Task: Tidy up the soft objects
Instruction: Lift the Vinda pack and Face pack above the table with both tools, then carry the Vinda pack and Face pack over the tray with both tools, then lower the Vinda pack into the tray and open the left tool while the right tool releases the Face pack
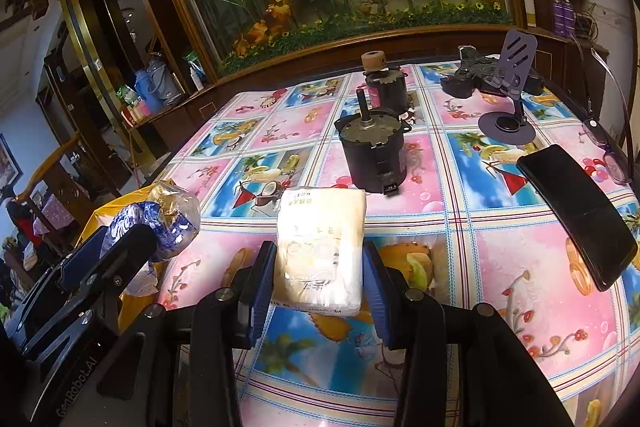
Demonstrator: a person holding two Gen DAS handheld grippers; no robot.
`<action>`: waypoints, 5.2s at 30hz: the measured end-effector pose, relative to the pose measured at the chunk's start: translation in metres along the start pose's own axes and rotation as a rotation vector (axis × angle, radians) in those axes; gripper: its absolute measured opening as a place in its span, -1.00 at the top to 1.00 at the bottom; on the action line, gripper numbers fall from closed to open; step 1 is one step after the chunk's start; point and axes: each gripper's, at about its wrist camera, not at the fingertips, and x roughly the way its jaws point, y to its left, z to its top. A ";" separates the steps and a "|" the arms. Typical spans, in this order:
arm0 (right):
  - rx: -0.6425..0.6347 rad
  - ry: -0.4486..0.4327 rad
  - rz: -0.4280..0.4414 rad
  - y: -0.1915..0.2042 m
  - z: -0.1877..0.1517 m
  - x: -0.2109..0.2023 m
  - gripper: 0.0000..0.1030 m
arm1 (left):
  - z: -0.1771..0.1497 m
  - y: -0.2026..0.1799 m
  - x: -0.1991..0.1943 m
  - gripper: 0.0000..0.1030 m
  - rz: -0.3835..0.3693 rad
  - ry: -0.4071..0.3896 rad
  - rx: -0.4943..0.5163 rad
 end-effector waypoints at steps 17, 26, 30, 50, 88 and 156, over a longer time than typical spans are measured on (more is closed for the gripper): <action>-0.048 -0.019 0.083 0.045 -0.002 0.002 0.11 | 0.013 0.058 -0.046 -0.01 0.011 -0.056 -0.107; -0.141 -0.008 0.168 0.102 -0.011 0.008 0.11 | 0.007 0.126 -0.059 -0.01 0.114 -0.056 -0.196; -0.199 0.017 0.205 0.132 -0.018 0.014 0.11 | -0.004 0.163 -0.057 -0.01 0.155 -0.012 -0.260; -0.368 0.127 0.292 0.233 -0.044 0.048 0.11 | -0.058 0.245 -0.051 -0.02 0.279 0.122 -0.382; -0.365 0.146 0.237 0.237 -0.039 0.069 0.11 | -0.055 0.243 -0.044 -0.02 0.254 0.131 -0.349; -0.344 0.134 0.289 0.222 -0.027 0.039 -0.26 | -0.057 0.231 -0.051 -0.51 0.357 0.149 -0.248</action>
